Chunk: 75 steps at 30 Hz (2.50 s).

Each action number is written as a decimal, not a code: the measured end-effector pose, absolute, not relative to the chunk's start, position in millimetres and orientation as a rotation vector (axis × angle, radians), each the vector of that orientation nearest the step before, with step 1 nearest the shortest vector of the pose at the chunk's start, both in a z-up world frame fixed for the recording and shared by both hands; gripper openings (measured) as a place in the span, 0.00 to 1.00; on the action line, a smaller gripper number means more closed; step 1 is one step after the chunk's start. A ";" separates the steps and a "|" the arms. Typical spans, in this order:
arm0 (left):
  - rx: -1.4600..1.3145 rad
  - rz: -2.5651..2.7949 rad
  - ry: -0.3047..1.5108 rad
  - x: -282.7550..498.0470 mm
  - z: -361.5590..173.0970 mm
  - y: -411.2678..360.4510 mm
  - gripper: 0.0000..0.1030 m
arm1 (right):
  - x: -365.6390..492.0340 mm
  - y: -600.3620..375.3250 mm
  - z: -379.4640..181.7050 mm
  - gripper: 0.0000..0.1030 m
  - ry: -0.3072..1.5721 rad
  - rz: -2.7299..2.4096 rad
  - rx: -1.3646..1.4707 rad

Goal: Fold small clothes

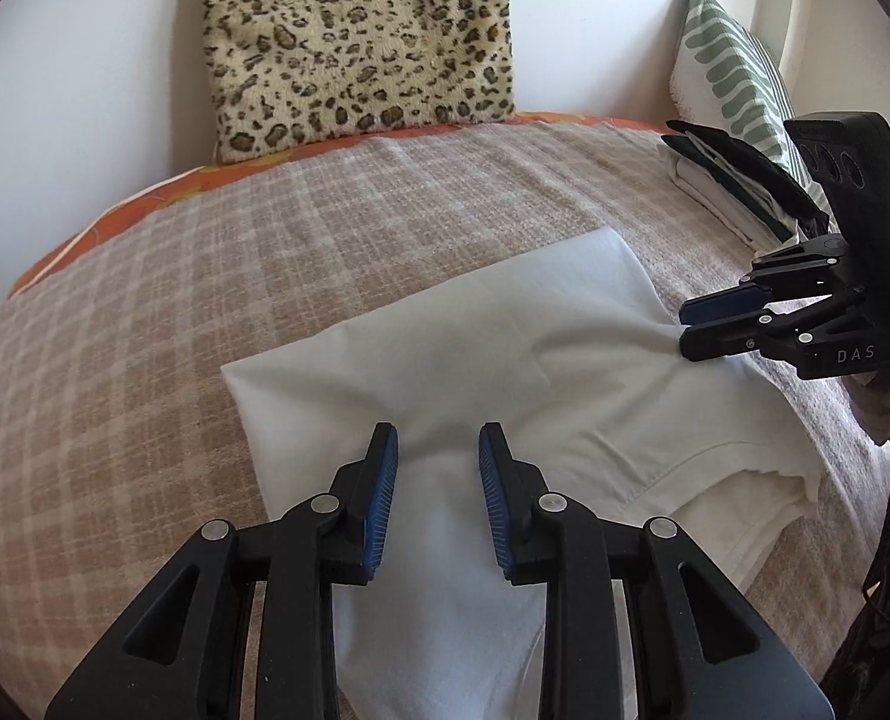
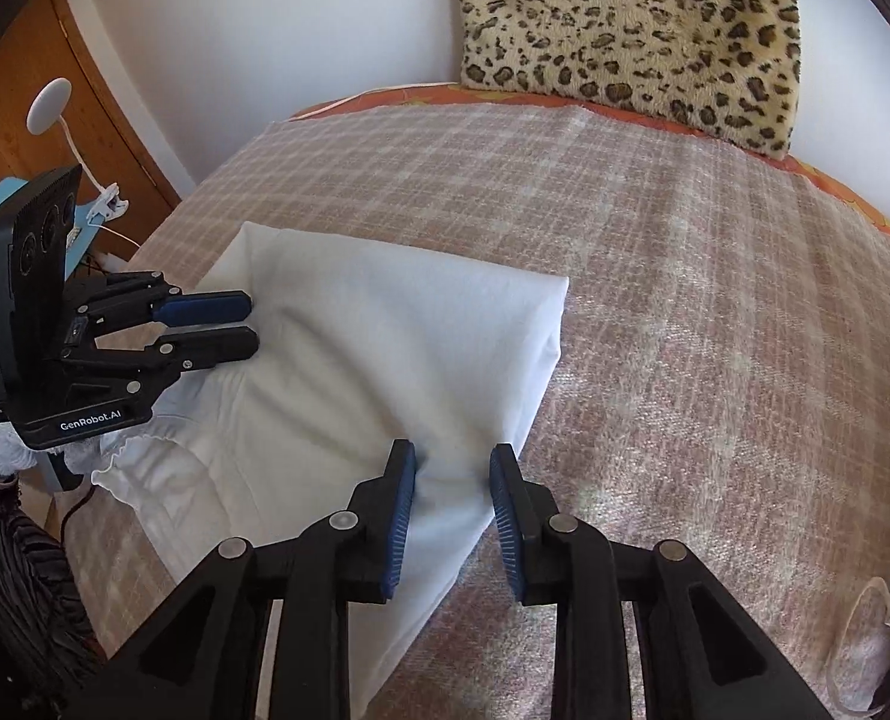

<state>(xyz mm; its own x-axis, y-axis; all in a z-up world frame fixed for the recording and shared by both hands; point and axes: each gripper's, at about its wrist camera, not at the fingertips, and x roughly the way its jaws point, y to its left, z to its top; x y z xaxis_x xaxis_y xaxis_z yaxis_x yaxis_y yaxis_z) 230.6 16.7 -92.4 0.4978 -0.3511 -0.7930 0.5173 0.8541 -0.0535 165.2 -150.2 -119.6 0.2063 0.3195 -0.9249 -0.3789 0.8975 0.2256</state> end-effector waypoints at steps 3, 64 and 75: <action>0.149 -0.514 0.855 239.1 -73.2 25.9 0.26 | 165.7 -159.3 -96.2 0.27 1.201 0.498 -0.023; -0.815 -0.337 1.124 143.7 -109.9 135.8 0.49 | 196.2 -197.1 -139.8 0.75 1.275 0.498 0.444; -0.892 -0.358 1.130 140.9 -127.4 123.2 0.49 | 215.0 -202.0 -152.6 0.71 1.263 0.538 0.591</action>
<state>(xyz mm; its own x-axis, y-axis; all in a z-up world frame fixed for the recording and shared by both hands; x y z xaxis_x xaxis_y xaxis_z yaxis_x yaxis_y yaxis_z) 140.9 123.2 -127.4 0.4167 -0.6587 -0.6265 -0.1773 0.6171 -0.7667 215.0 -202.0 -152.6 0.2201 0.6679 -0.7110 -0.0501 0.7356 0.6756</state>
